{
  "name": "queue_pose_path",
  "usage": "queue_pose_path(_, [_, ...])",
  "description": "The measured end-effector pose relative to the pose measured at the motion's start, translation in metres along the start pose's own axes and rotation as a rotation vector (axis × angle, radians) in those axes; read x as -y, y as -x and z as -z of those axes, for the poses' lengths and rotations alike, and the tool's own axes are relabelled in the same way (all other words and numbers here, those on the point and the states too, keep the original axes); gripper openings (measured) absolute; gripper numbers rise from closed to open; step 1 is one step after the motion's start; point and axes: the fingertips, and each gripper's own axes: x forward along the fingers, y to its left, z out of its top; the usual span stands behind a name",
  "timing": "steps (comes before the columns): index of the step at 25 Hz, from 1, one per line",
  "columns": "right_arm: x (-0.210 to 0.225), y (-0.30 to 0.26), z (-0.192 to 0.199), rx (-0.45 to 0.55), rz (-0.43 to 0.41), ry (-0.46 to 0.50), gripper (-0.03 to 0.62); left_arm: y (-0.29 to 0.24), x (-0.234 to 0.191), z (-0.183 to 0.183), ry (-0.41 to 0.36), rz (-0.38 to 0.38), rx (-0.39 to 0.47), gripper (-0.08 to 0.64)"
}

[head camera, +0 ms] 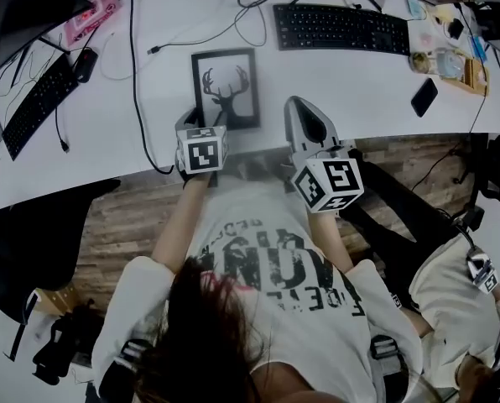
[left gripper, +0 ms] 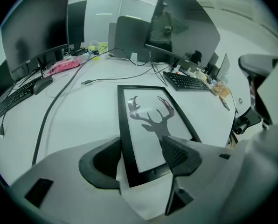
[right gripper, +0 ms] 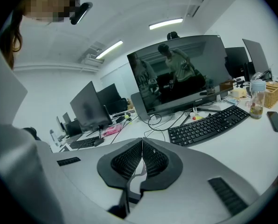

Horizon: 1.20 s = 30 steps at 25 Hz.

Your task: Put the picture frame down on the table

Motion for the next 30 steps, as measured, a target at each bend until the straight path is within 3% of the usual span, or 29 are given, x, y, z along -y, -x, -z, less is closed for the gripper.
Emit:
queue_pose_path(2, [-0.001,0.0,0.001,-0.001,-0.002,0.0,0.002,0.0,-0.001,-0.001,-0.036,-0.011,-0.001,0.272])
queue_pose_path(5, [0.0,0.001,0.002,-0.001,-0.004,-0.001,0.002,0.004,-0.002,-0.009,-0.185,-0.076,0.007,0.287])
queue_pose_path(7, [0.001,0.003,0.002,0.001,0.0,-0.002,0.002,0.004,-0.001,-0.012,-0.243,-0.105,0.011,0.287])
queue_pose_path(30, [0.006,0.006,0.003,-0.001,-0.001,-0.007,0.002,0.0,-0.002,-0.009,-0.179,-0.056,0.024,0.287])
